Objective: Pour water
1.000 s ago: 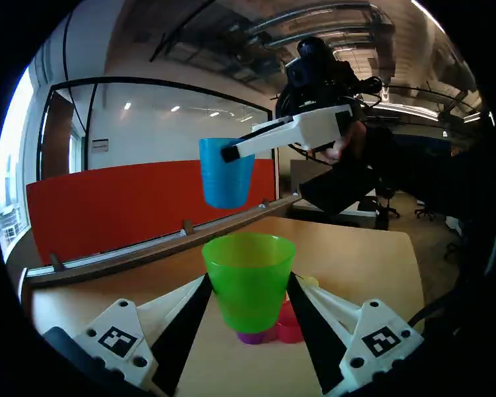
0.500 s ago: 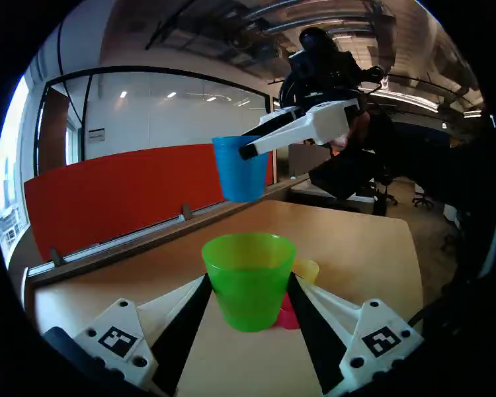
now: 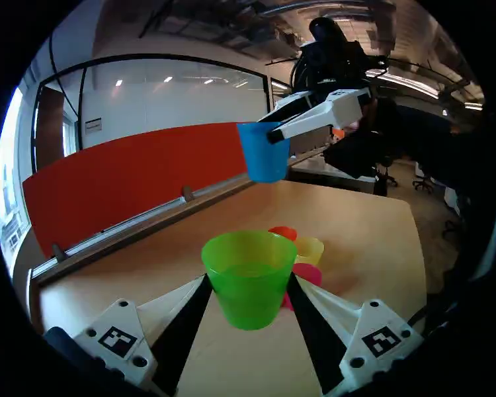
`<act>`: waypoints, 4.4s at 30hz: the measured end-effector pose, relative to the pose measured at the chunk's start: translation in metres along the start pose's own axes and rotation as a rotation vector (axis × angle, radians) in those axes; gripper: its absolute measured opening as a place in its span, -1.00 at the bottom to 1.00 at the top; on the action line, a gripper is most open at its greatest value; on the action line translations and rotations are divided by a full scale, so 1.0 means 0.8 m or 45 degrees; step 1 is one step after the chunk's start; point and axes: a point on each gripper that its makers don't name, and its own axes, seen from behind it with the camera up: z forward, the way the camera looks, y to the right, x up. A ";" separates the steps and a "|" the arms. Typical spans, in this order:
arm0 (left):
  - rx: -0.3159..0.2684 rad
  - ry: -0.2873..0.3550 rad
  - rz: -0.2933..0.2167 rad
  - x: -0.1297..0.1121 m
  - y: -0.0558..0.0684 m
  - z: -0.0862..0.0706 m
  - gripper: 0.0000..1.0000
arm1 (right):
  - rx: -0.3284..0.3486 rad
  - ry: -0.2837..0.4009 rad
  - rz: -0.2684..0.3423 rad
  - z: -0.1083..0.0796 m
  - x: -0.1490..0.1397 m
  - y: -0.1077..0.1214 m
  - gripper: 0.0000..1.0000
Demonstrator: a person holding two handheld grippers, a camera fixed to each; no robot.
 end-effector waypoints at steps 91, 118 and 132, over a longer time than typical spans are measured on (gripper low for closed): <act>-0.216 -0.480 0.066 -0.145 0.048 0.036 0.61 | -0.014 -0.404 0.129 -0.078 -0.296 0.007 0.86; -0.241 -0.536 0.085 -0.176 0.060 0.045 0.61 | 0.032 -0.443 0.139 -0.080 -0.334 -0.016 0.86; -0.244 -0.542 0.102 -0.184 0.065 0.044 0.61 | 0.039 -0.446 0.131 -0.078 -0.339 -0.021 0.86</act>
